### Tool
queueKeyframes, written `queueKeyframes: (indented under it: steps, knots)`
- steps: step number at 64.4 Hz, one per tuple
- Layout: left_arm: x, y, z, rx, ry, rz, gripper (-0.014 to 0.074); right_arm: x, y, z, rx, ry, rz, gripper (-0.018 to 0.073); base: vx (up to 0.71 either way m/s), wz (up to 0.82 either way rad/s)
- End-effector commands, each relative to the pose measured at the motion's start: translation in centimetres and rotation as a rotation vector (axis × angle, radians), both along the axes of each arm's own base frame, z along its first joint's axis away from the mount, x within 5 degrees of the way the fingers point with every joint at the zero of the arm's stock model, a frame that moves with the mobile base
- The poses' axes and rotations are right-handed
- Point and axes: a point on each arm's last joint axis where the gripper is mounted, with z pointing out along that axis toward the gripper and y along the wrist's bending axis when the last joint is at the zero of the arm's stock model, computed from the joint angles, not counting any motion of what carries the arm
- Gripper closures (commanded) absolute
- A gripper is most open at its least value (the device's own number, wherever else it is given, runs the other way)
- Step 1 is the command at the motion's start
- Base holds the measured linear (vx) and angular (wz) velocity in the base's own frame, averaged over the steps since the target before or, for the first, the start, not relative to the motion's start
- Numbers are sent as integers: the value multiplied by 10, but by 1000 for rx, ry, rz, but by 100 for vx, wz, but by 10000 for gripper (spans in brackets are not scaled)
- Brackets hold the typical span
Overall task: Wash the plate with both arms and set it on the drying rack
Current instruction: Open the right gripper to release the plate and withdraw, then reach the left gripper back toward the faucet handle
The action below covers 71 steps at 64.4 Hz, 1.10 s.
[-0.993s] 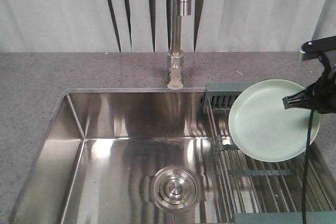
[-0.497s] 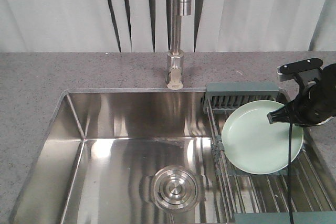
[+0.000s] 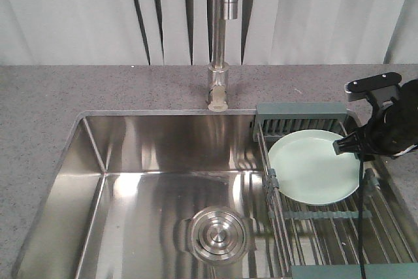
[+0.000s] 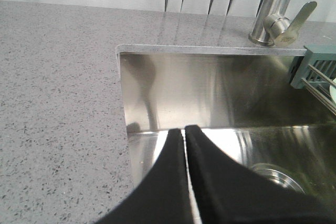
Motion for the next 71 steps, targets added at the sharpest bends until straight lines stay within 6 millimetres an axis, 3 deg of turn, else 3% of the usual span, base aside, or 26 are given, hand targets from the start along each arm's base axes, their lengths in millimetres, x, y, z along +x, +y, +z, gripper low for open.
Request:
queueKeyframes:
  steps: [1, 7, 16, 25, 30, 39, 50, 59, 71]
  knots:
    - [3, 3, 14, -24, -68, 37, 603, -5, -2, 37, -9, -126, 11, 128, 0, 0]
    - [3, 2, 13, -24, -67, 36, 603, -16, 0, 56, 32, -172, -6, 179, 0, 0]
    - [3, 2, 13, -24, -64, 34, 603, -44, 8, 97, 115, -285, 54, 361, 0, 0]
    - [3, 2, 13, -24, -62, 33, 603, -85, 19, 128, 216, -401, 168, 568, 0, 0]
    - [3, 2, 13, -24, -62, 32, 603, -112, 24, 136, 257, -464, 233, 570, 0, 0]
    - [3, 2, 13, -24, -62, 32, 603, -164, 29, 129, 299, -559, 321, 568, 0, 0]
    - [3, 2, 13, -24, -62, 32, 603, -217, 29, 96, 312, -628, 358, 568, 0, 0]
    - [3, 2, 13, -25, -62, 33, 603, -240, 27, 64, 307, -639, 346, 568, 0, 0]
    - [3, 2, 14, -84, -55, 43, 603, -253, 26, 39, 302, -646, 335, 568, 0, 0]
